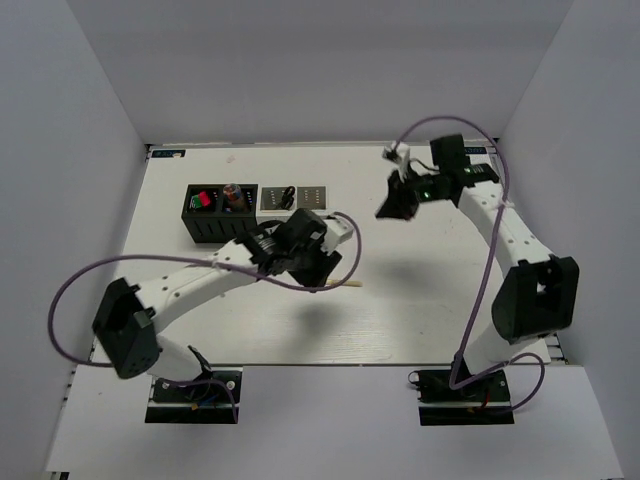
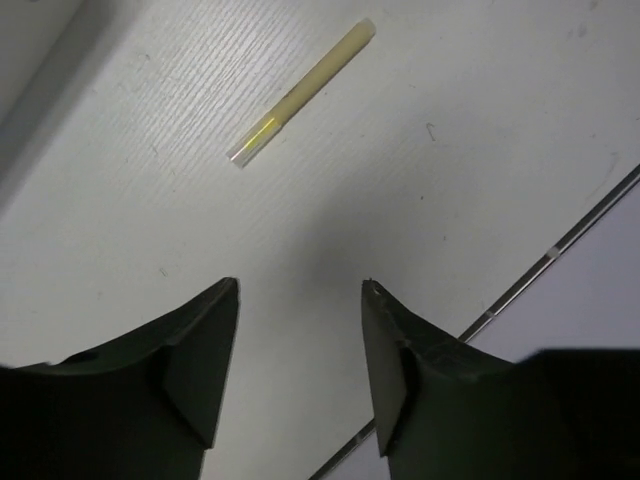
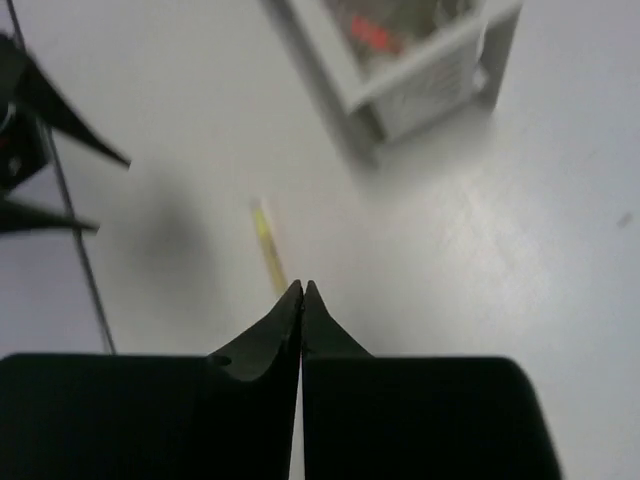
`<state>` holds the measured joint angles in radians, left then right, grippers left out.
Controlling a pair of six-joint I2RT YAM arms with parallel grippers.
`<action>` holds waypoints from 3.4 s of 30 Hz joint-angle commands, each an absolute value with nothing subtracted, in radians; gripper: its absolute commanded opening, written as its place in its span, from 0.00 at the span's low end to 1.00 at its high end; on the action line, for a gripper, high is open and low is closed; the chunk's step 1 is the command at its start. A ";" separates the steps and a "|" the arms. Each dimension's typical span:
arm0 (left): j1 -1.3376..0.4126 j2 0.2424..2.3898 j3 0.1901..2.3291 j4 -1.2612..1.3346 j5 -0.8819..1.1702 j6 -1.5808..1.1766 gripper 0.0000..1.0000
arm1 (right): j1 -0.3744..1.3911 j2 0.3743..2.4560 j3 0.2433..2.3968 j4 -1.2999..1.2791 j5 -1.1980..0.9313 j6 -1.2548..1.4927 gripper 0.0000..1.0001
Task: Sort the stationery into containers
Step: Pick up the pen from the center of the board, then place the pen in the storage box.
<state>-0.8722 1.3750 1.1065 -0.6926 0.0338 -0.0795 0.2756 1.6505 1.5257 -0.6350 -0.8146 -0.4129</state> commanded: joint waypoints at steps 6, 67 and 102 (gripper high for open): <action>-0.896 1.756 1.490 -0.851 0.058 0.199 0.56 | 0.135 1.379 1.114 -1.028 -0.865 -0.698 0.58; -0.822 1.859 1.767 -0.741 -0.031 0.069 0.00 | -0.227 1.499 1.209 -1.651 -1.215 -1.304 0.86; -0.597 1.848 1.500 -0.160 -0.291 -0.245 0.32 | -0.229 1.419 1.184 -1.649 -1.241 -1.358 0.90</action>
<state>-0.5938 1.8778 1.5005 -0.1787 -0.2756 -0.2379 -0.2226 1.4601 1.1885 -1.3354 -1.2079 -1.3315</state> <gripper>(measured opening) 0.286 0.894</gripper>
